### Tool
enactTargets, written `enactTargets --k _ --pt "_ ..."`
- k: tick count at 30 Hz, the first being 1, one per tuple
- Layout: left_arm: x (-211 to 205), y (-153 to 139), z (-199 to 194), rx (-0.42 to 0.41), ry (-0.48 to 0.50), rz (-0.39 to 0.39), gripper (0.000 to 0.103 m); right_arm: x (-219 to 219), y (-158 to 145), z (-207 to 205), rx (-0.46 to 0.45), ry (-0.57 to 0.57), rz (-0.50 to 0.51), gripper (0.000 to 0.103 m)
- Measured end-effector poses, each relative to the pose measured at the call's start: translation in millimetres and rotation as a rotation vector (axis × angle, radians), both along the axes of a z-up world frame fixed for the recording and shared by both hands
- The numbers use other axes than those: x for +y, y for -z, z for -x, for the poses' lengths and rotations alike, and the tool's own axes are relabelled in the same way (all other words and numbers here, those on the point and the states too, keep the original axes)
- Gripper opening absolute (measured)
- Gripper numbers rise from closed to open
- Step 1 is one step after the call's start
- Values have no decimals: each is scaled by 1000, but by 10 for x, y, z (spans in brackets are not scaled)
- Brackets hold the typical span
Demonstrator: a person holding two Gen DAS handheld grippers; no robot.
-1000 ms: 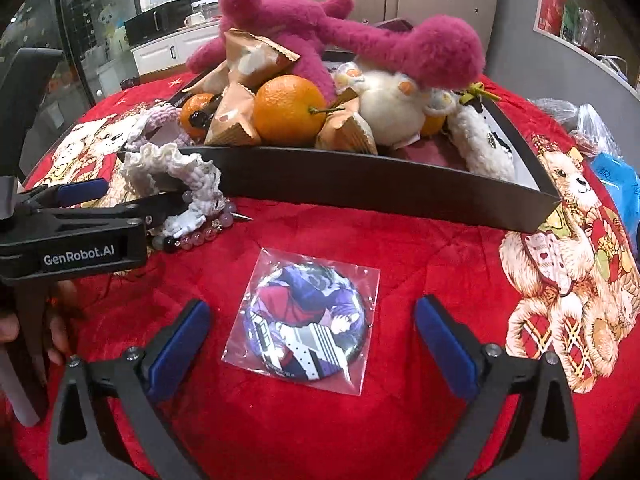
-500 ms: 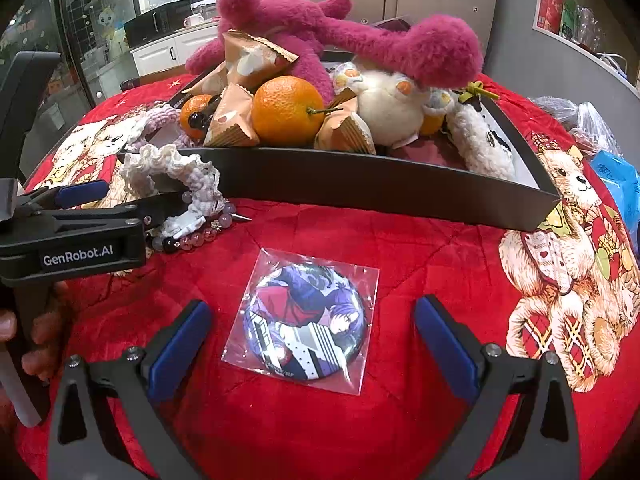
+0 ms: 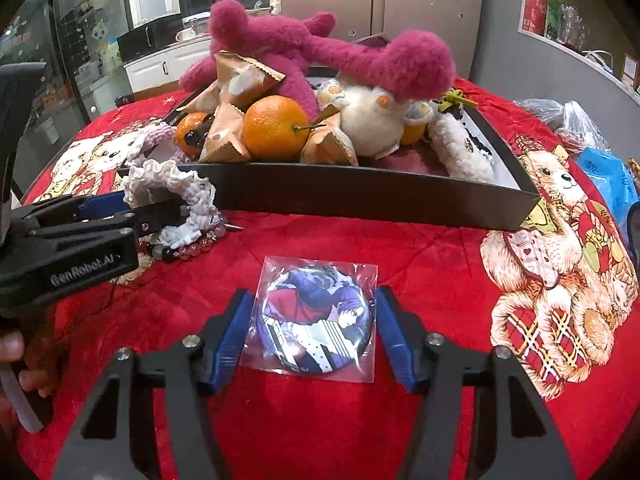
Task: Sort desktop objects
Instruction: 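Close the right tool on the badge bag while the left tool grips the white bracelet, then carry the bracelet and badge bag over the tray box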
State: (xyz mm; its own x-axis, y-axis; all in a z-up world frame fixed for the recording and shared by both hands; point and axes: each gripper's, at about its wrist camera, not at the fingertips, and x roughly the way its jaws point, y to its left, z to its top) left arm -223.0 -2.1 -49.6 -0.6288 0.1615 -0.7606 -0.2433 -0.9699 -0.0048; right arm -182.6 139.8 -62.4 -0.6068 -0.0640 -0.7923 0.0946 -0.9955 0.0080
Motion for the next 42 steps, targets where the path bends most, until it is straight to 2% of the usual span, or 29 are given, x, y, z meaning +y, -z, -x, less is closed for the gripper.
enactTargets --k 4,8,13,15,18,26,35,42 --pt "-102 -6 47 -11 -14 -62 40 20 -7 -5 0 1 8 63" --pt "-107 -9 71 -10 -22 -72 36 8 -6 -4 0 2 8 63" --pt "-207 -40 8 -22 -36 -122 25 60 -28 -32 5 9 56 63" --pt "-234 -54 5 -24 -39 -126 17 86 -35 -43 7 11 72 63" --pt "-281 -79 -12 -25 -42 -143 13 94 -58 -66 14 7 81 63" --pt "-345 -304 -87 20 -25 -171 12 88 -157 -159 36 -6 99 63" --pt "-367 -759 -280 124 12 -204 11 180 -449 -313 110 -9 132 63" --pt "-376 -880 -330 147 12 -208 11 210 -648 -381 158 -26 140 63"
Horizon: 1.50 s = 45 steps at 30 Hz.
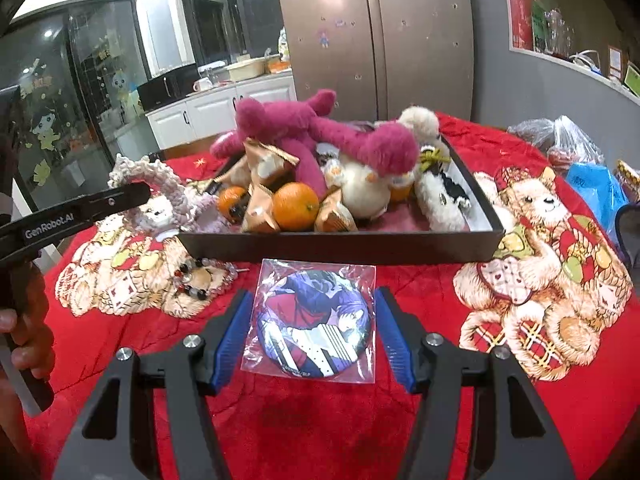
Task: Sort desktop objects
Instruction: 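Carry the bracelet and badge bag over the tray box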
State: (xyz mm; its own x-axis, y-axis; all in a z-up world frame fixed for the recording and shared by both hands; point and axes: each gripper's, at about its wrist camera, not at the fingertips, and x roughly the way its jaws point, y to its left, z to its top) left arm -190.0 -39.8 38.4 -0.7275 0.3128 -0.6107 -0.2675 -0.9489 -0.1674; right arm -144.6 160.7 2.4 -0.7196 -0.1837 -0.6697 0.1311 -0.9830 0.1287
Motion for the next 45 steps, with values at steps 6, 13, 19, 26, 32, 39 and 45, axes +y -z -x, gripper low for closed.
enactTargets --k 6,13,19,26,32,39,45 --pt "63 -35 3 5 8 22 11 101 -177 -9 24 2 49 63" --pt "76 -238 157 14 -24 29 11 220 -638 197 87 1 48 63" --pt "189 -274 523 -37 8 52 12 295 -993 605 146 14 25 63" --pt "298 -44 856 -92 -43 53 12 312 -947 1253 139 55 -21 63" --pt "342 83 985 -95 -69 109 12 371 -799 1726 145 92 -78 63" --pt "318 194 994 -91 -82 155 12 536 -525 2035 87 112 -18 63" --pt "298 223 1031 -102 -78 150 12 563 -328 2116 37 103 -19 63"
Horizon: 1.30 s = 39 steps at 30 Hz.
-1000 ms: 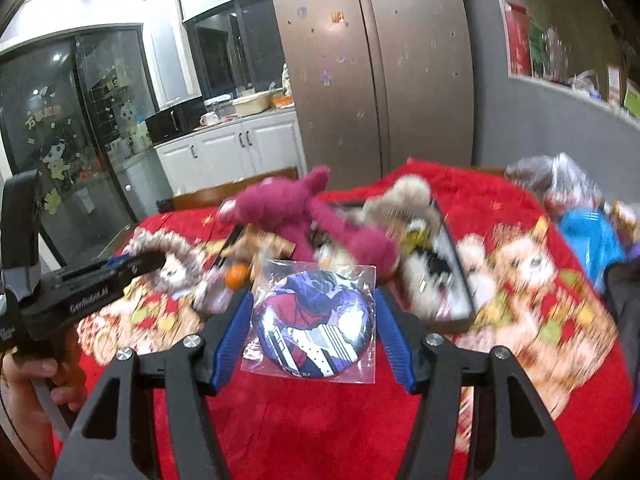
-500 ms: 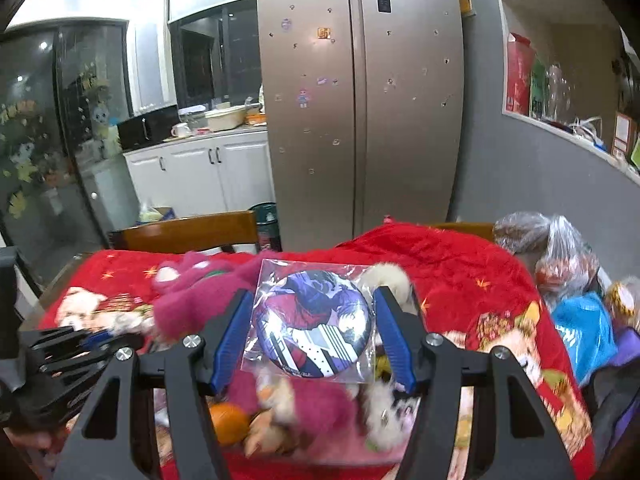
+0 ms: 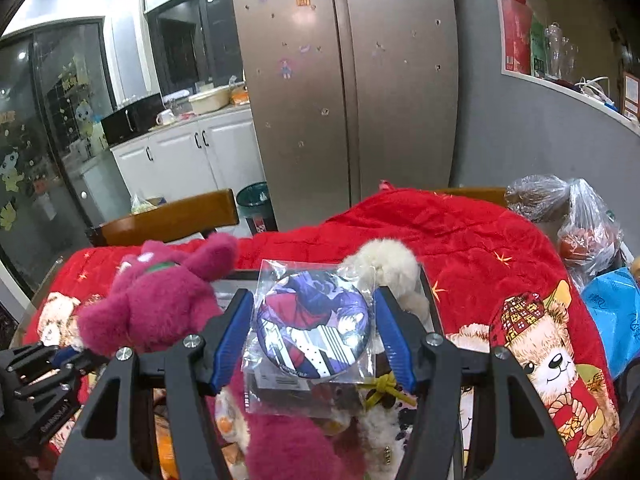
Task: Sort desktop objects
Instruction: 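Carry the bracelet and badge bag over the tray box, then lower the bracelet and badge bag into the tray box and open both tools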
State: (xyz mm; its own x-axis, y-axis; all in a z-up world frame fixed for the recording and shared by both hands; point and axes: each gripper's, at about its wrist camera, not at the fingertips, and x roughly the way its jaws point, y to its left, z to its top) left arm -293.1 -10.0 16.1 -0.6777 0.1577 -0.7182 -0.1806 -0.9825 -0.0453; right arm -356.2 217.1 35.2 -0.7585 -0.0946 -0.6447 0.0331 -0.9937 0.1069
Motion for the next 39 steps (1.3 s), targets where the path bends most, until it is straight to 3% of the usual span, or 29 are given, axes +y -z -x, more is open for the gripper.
enactTargets --k 4,17,19,21,24,27,29,36,39 --pt "22 -1 2 0 0 4 12 13 125 62 -45 10 -8 63" --pt "43 47 24 -28 1 -10 14 -67 203 76 -72 6 -42 63" --pt "23 69 37 -41 -23 -7 29 -60 207 86 -74 8 -40 64" --pt "6 94 54 -58 -42 -1 68 -64 212 82 -77 5 -37 64" --pt "-15 127 78 -97 -41 -26 97 -90 214 83 -88 -4 -39 72" --pt "14 120 56 -78 -32 -11 103 -107 176 59 -69 -21 -40 96" --pt "26 111 40 -69 -33 -3 103 -117 138 29 -53 -23 -51 103" --pt "-33 47 42 -45 -42 -71 103 -138 -54 -64 6 40 -114 103" --pt "-44 37 41 -34 -52 -66 103 -106 -94 -81 16 51 -107 103"
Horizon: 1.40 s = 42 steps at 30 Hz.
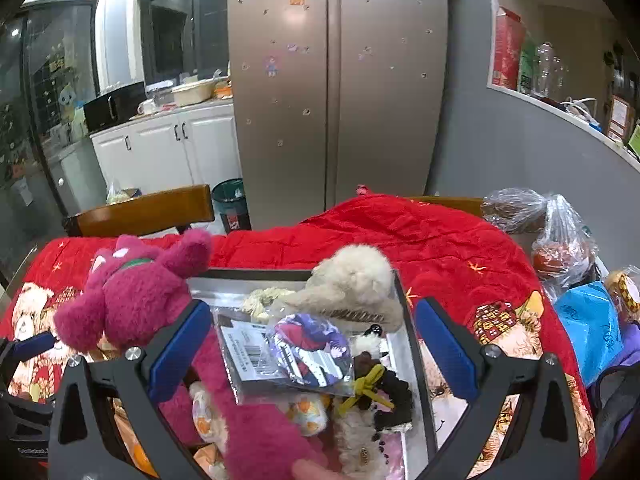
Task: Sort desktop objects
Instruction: 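Lower the bracelet and badge bag into the tray box and open both tools, then withdraw both open tools up and away from the tray box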
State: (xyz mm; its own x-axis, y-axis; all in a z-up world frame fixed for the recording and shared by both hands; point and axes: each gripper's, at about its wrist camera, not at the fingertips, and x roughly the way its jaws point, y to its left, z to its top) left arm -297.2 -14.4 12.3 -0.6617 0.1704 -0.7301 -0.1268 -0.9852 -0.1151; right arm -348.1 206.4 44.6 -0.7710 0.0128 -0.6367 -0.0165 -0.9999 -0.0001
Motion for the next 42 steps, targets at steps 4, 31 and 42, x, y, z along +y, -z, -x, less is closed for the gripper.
enactTargets --k 4,31,42 --pt "-2 -20 -16 18 -21 25 103 49 -28 -18 11 4 9 103" --pt "-258 -1164 -2566 534 -144 14 103 -207 -989 -2866 382 -56 -78 103" --pt "-24 -22 -2466 243 -38 14 103 -149 59 -2894 192 -114 -1 103"
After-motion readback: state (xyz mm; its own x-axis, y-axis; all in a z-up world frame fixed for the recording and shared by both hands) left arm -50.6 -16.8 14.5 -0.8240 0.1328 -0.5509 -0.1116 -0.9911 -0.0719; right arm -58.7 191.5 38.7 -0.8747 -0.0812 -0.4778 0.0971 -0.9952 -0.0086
